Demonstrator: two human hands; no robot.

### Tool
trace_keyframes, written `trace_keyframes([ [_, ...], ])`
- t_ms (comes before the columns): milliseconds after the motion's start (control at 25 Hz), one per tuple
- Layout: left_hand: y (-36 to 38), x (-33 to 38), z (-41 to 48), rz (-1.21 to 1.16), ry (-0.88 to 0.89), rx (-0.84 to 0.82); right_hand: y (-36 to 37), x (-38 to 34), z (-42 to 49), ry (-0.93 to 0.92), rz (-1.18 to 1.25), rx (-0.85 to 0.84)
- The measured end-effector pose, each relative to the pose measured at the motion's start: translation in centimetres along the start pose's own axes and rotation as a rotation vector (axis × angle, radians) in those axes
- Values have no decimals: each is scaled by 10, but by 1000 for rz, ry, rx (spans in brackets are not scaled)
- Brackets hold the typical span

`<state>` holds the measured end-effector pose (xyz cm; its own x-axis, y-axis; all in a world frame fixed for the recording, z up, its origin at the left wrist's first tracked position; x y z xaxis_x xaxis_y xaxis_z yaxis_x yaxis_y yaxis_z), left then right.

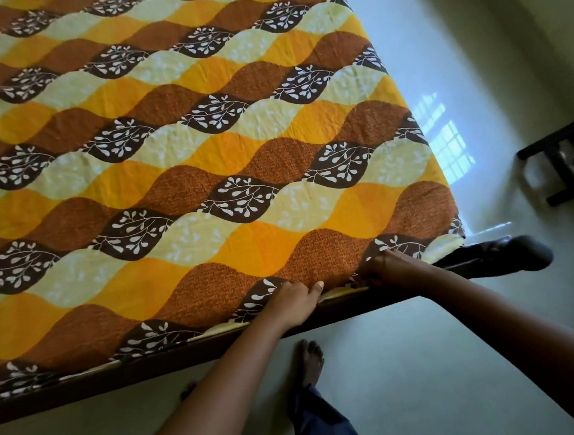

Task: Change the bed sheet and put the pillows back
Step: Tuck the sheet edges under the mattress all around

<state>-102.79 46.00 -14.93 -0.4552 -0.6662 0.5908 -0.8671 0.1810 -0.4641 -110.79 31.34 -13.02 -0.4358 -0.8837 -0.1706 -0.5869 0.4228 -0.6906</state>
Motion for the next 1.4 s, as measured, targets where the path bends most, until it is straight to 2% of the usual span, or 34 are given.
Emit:
trace_keyframes([
  [120,14,-10,0,-130,-179,-195,21,-2,6,5,-121,-150],
  [200,23,-8,3,-94,-165,-248,34,-3,5,54,-147,-250],
  [280,21,-3,1,-62,-79,-137,33,-5,1,78,-58,-204],
  [440,0,15,-24,43,199,325,2,25,-29,66,220,140],
  [520,-8,41,-22,65,356,485,-19,60,-46,61,281,366],
  [560,-8,57,-14,83,439,543,-25,78,-51,68,260,406],
  [640,-5,87,12,200,566,603,-30,104,-49,54,137,408],
  [720,3,104,41,359,622,565,-26,109,-44,-17,-42,384],
  [760,7,108,54,462,630,530,-24,108,-42,-67,-108,427],
  [840,14,111,66,593,684,513,-22,103,-37,-132,-146,469],
  [1000,24,106,71,544,815,542,-21,102,-28,-98,-173,398],
  [1120,28,104,77,507,862,494,-17,110,-30,79,-145,238],
  [1280,26,112,72,513,909,483,-4,113,-20,227,-120,150],
  [1360,18,108,65,467,836,516,-4,120,-24,287,5,132],
  [1400,6,99,61,416,751,574,-8,123,-27,311,96,184],
])
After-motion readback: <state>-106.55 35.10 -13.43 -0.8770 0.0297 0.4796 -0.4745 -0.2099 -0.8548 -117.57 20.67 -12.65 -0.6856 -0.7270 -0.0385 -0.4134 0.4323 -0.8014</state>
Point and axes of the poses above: each hand's wrist, its own z-axis towards the middle knuckle, its own y-axis out of the palm, x = y × z, the point moved 6 cm from there along z, towards the middle knuckle, and after that the axes turned 12 degrees about y, right-handed, at the moved point
